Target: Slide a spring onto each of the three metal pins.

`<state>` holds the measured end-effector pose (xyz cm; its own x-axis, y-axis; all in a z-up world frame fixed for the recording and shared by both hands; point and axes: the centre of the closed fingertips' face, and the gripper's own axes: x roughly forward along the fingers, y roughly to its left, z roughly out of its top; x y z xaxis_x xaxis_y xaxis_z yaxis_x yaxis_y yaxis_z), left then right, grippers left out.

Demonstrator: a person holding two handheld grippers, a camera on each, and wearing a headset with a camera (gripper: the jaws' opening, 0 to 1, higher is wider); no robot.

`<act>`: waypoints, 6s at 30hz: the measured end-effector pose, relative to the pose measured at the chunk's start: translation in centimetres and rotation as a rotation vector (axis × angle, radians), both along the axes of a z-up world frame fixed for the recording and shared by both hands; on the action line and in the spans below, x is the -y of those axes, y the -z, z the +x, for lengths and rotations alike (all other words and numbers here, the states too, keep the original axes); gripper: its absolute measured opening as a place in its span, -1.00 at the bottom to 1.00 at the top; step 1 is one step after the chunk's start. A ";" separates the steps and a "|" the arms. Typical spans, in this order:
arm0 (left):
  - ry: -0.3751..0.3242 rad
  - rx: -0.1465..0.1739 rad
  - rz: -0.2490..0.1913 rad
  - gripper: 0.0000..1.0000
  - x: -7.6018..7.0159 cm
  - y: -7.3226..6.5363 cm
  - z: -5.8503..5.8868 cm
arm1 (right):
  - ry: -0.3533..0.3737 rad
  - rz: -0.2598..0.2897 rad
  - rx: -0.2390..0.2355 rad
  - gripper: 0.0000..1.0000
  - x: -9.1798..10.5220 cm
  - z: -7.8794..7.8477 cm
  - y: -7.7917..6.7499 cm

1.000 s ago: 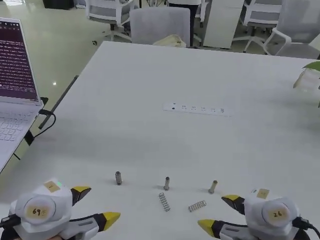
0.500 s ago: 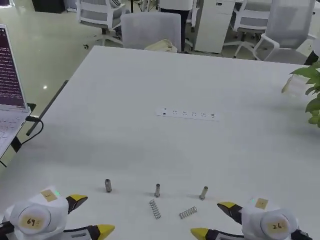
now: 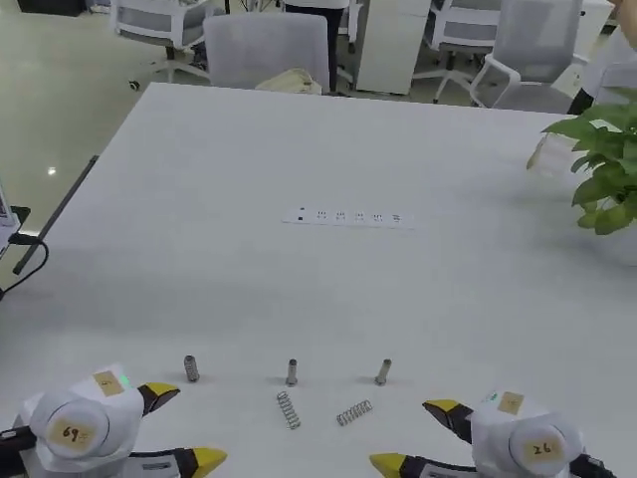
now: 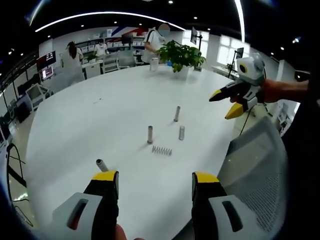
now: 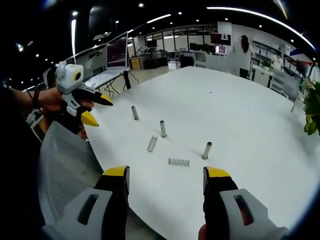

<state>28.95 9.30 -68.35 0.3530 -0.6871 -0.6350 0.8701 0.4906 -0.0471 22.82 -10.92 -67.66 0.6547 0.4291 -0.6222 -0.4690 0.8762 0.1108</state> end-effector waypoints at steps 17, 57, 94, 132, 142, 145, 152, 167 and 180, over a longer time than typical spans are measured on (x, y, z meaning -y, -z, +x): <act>0.153 -0.005 0.020 0.05 3.7 1.3 0.1 | 0.022 -0.008 -0.003 0.17 -0.2 -0.5 -0.3; 0.481 -0.044 0.152 -0.03 10.1 6.7 1.0 | 0.015 -0.005 -0.001 0.23 -0.8 -0.4 -1.0; 0.571 -0.076 0.281 -0.27 8.2 10.8 0.2 | 0.024 0.004 -0.014 0.17 -0.8 -0.7 -0.4; 0.255 -0.044 0.170 -0.95 5.2 7.0 -0.2 | 0.008 0.055 0.010 0.14 -1.3 -1.2 -0.5; 0.239 0.012 0.142 -0.95 4.5 4.3 -1.2 | -0.049 0.072 0.017 0.09 -2.5 -0.7 -1.0; 0.238 0.031 0.140 -0.95 4.4 3.5 -1.4 | -0.072 0.073 0.014 0.09 -2.9 -0.5 -1.1; 0.251 0.079 0.139 -0.95 4.4 1.9 -1.6 | -0.121 0.079 0.013 0.08 -4.1 -0.1 -1.4; 0.331 0.162 0.128 -0.95 6.2 -1.2 -3.3 | -0.248 0.102 -0.003 0.01 -7.2 -0.5 -1.4; 0.446 0.191 0.132 -0.95 8.1 -1.6 -6.2 | -0.357 0.131 -0.020 -0.10 -9.0 -1.3 -1.6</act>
